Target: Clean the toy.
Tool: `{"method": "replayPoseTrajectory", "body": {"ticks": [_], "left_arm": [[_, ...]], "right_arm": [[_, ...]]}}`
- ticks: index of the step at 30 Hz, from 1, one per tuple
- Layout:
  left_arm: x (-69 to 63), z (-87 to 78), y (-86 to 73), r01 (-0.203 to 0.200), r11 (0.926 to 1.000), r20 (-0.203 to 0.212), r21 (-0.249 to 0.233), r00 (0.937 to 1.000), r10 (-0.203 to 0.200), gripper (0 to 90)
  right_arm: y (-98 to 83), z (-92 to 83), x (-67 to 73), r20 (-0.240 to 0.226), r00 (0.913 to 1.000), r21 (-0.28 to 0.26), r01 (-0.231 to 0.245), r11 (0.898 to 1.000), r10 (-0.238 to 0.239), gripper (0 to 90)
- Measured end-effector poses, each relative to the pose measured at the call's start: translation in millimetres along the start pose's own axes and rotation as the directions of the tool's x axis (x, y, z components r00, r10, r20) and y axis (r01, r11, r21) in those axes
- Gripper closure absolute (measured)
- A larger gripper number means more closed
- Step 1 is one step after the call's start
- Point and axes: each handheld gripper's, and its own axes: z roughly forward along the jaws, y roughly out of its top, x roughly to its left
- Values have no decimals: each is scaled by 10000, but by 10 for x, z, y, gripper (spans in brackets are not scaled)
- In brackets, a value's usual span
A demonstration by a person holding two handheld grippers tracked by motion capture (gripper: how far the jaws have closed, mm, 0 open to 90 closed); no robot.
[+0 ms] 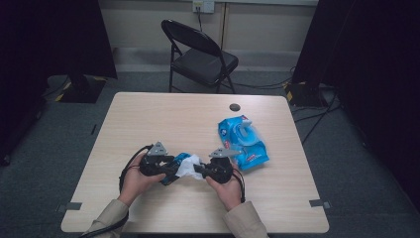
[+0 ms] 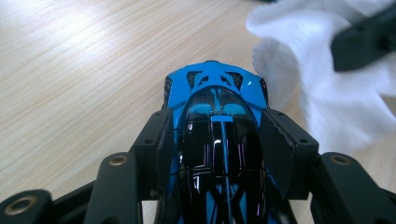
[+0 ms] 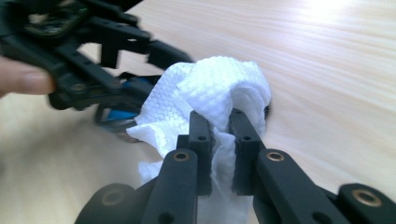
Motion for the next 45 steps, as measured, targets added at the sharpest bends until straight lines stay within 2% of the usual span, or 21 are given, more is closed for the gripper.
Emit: {"method": "replayPoseTrajectory", "body": {"ticks": [8,10,17,22,25,30,38,45], "left_arm": [[-2,2,-5,38,10000,15,-51,10000,-38,461],[-2,2,-5,40,10000,16,-49,10000,-40,462],[-2,0,-5,-10,10000,-14,-38,10000,10,462],[-2,-6,-4,-108,9999,-61,6,9999,108,462],[-1,-5,-6,-92,10000,-54,-16,9999,92,462],[-4,-1,-10,-13,10000,-17,-62,10000,13,462],[-5,-3,-5,-90,10000,-76,-20,9999,90,462],[-10,-2,-5,-99,9999,-90,-18,9999,99,462]], "right_arm": [[-6,24,-139,923,9957,-16,-4,10000,6,828],[-13,60,-158,1049,9945,98,-7,10000,-4,827],[-49,249,-131,1466,9878,789,417,9960,-530,826],[-89,353,-77,1467,9863,1060,602,9926,-754,821],[-95,348,-84,1415,9877,1063,510,9930,-659,824],[-111,340,-50,1412,9861,1189,711,9904,-877,827],[-130,342,23,1161,9890,1284,769,9887,-920,824],[-157,349,53,925,9930,1136,626,9916,-733,824]]}}
